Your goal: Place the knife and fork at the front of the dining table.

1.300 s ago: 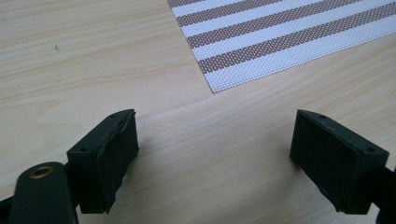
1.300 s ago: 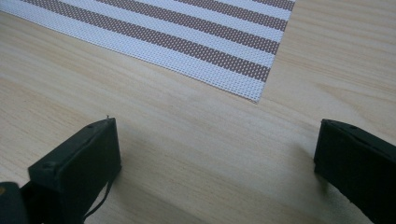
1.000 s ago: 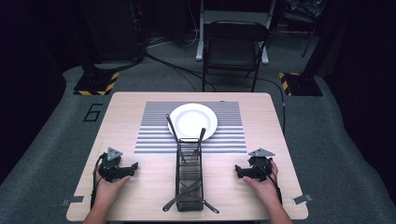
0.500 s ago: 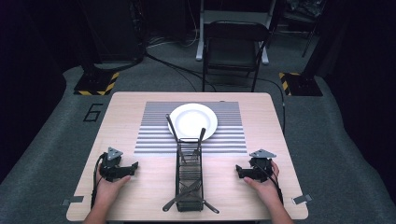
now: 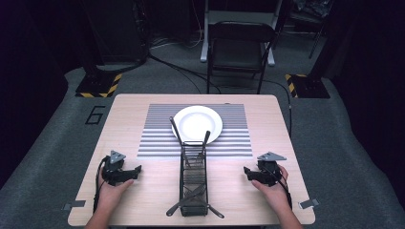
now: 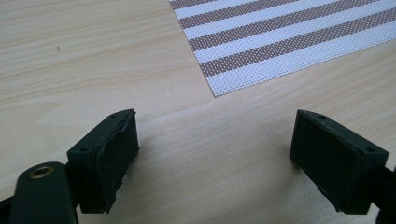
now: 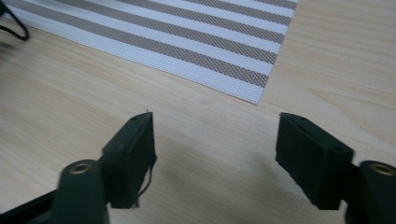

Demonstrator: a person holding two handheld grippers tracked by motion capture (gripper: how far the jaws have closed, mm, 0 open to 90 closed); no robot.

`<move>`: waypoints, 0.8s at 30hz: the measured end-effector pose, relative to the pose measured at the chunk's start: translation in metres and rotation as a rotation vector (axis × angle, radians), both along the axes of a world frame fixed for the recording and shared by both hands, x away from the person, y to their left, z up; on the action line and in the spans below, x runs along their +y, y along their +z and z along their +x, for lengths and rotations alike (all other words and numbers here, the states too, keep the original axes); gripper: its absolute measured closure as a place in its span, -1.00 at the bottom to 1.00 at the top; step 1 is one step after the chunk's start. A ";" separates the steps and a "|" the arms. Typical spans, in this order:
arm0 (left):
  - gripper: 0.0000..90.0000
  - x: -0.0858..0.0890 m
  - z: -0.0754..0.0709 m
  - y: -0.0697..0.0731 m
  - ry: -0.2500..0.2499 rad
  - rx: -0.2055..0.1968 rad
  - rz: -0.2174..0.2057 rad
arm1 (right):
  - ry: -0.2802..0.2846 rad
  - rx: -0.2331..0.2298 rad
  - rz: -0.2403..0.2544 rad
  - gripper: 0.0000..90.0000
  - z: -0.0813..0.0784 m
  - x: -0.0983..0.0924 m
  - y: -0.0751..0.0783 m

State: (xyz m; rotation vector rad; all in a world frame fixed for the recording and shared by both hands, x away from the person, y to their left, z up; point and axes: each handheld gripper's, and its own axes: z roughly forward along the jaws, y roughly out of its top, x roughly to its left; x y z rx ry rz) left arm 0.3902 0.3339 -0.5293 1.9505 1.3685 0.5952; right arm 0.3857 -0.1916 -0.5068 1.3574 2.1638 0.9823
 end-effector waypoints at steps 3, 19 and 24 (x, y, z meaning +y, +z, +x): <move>-0.67 0.000 0.000 0.000 0.000 0.000 0.000 | 0.037 -0.016 -0.019 -0.13 -0.005 0.006 0.008; -0.67 0.000 0.000 0.000 -0.001 -0.002 0.000 | 0.171 -0.005 0.038 0.11 0.000 0.036 0.041; -0.67 -0.001 -0.001 0.000 -0.009 0.000 0.001 | 0.208 -0.011 0.062 0.16 0.003 0.042 0.046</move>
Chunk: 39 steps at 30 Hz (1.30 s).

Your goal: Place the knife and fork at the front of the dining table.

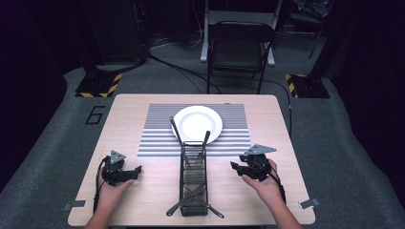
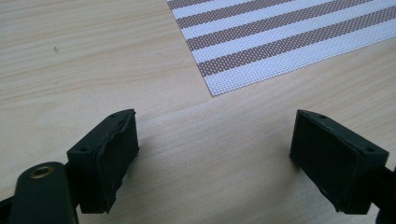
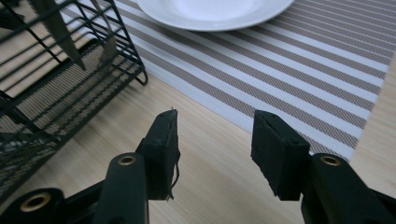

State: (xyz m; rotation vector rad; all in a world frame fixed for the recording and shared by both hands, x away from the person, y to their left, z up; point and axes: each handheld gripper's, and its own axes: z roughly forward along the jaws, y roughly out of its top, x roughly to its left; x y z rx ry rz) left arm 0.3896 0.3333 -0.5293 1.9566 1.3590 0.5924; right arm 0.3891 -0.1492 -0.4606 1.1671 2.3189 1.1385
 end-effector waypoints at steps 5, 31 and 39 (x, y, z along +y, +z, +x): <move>-0.67 0.000 0.000 0.000 -0.003 0.000 0.002 | 0.050 -0.017 0.024 0.25 0.004 0.015 0.009; -0.67 -0.001 0.000 -0.001 -0.006 -0.006 -0.001 | 0.151 -0.048 0.106 0.53 0.015 0.047 0.050; -0.67 -0.001 0.000 -0.001 -0.005 -0.007 -0.002 | 0.181 -0.063 0.134 0.56 0.018 0.057 0.056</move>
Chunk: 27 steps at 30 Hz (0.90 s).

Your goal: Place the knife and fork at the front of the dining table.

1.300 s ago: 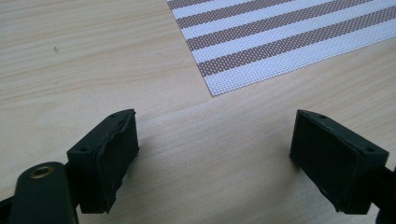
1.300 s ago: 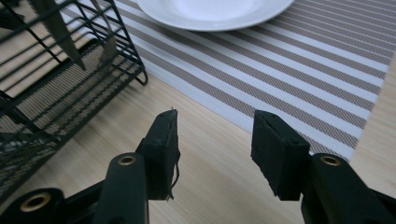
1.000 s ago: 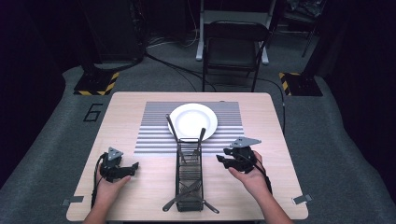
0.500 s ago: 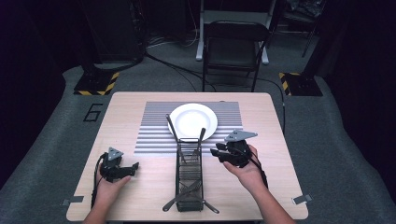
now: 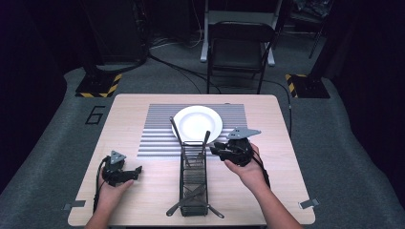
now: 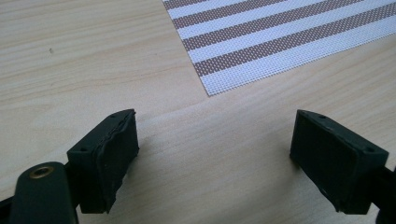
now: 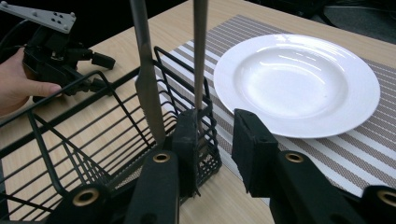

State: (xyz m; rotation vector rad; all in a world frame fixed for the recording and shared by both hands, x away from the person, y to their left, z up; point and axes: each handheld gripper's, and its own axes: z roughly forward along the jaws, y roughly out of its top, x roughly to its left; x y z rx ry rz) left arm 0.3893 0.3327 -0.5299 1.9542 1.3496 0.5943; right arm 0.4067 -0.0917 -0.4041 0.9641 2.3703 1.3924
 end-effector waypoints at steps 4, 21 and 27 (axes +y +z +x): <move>-0.67 0.000 0.000 0.000 0.001 0.000 -0.001 | 0.008 -0.002 0.000 0.53 0.001 0.004 0.001; -0.67 0.000 0.000 0.000 -0.001 0.000 -0.001 | 0.014 -0.021 0.021 0.62 0.010 0.021 -0.005; -0.67 0.000 0.000 0.000 -0.002 0.002 0.001 | 0.019 -0.020 0.016 0.70 0.011 0.023 -0.006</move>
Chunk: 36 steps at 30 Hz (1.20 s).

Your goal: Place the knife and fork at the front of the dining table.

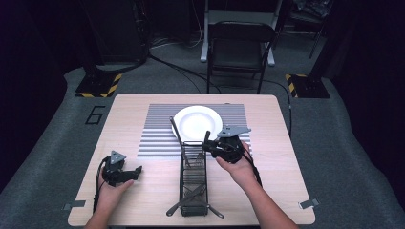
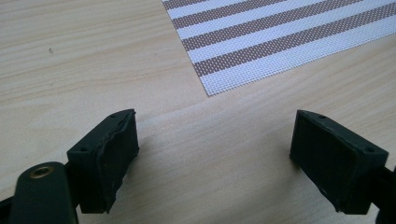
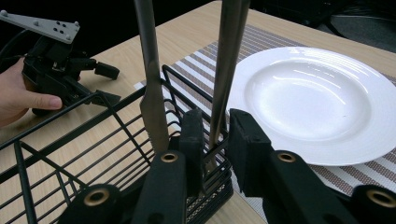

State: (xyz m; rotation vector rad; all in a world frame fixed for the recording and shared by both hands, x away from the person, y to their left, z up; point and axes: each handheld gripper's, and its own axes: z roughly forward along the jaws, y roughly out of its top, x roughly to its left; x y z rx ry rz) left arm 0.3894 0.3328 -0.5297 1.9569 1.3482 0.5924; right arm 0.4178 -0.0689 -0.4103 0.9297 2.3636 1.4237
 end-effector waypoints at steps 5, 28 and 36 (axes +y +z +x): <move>-0.67 0.000 0.000 0.000 -0.001 -0.002 -0.002 | 0.002 -0.024 -0.011 0.82 -0.001 0.004 -0.001; -0.67 0.000 0.000 0.000 -0.006 0.007 0.001 | 0.044 -0.034 -0.066 0.92 -0.001 0.025 -0.009; -0.67 0.000 0.000 0.000 -0.006 0.007 0.000 | 0.041 -0.056 -0.078 0.94 -0.002 0.027 -0.010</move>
